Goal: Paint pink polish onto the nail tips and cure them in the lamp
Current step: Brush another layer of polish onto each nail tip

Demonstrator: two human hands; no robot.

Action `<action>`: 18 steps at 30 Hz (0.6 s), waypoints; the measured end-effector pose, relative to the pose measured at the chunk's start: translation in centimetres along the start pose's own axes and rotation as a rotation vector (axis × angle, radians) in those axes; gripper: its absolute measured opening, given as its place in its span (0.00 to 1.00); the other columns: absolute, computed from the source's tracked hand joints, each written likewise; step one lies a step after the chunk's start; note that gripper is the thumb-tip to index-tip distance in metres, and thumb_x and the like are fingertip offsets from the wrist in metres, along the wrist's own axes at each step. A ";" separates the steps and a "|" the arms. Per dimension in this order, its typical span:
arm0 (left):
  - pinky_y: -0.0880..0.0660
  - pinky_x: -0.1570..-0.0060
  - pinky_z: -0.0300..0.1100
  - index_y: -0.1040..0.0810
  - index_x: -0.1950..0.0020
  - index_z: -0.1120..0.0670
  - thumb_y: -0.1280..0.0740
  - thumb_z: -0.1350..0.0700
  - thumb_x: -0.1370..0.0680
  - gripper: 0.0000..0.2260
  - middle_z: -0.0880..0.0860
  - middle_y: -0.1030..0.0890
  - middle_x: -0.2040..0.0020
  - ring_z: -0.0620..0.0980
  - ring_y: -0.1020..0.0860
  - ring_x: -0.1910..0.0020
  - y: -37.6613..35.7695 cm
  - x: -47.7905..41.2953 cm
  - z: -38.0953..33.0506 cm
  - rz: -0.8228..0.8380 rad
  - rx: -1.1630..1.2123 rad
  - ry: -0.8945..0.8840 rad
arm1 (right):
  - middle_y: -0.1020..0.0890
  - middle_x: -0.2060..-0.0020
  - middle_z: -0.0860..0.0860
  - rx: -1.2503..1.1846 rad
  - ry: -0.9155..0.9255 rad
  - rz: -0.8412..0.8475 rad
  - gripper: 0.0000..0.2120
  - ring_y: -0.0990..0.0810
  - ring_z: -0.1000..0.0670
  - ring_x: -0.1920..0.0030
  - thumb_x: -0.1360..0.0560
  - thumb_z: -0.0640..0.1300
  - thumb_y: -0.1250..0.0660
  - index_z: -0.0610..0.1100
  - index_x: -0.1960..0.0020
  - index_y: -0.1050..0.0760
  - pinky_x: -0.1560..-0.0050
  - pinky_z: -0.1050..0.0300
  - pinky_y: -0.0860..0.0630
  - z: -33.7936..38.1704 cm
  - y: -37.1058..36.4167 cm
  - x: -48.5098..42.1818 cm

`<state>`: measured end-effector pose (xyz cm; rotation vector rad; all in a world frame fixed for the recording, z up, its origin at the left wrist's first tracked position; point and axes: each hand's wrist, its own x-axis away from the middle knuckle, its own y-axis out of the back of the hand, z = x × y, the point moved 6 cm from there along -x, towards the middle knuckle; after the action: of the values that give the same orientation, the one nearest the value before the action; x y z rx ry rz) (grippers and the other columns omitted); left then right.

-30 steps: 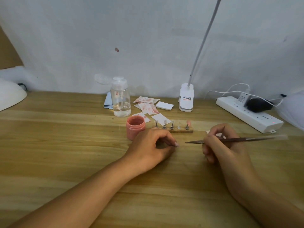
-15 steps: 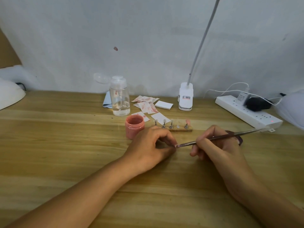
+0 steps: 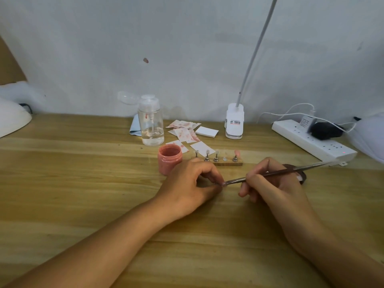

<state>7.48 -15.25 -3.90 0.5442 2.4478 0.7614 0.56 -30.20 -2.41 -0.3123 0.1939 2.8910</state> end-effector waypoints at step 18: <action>0.28 0.55 0.38 0.16 0.57 0.49 0.25 0.52 0.27 0.02 0.44 0.21 0.58 0.40 0.24 0.55 0.2 0.4 -1.1 -0.057 -0.098 -0.048 | 0.20 0.74 0.47 0.033 -0.035 -0.119 0.03 0.25 0.58 0.73 0.26 0.33 0.35 0.33 0.55 0.28 0.65 0.60 0.27 -0.5 0.9 -0.3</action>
<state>6.51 -15.31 -3.10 0.4488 2.3569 0.8307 0.69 -31.22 -2.78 -0.2584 0.2088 2.7704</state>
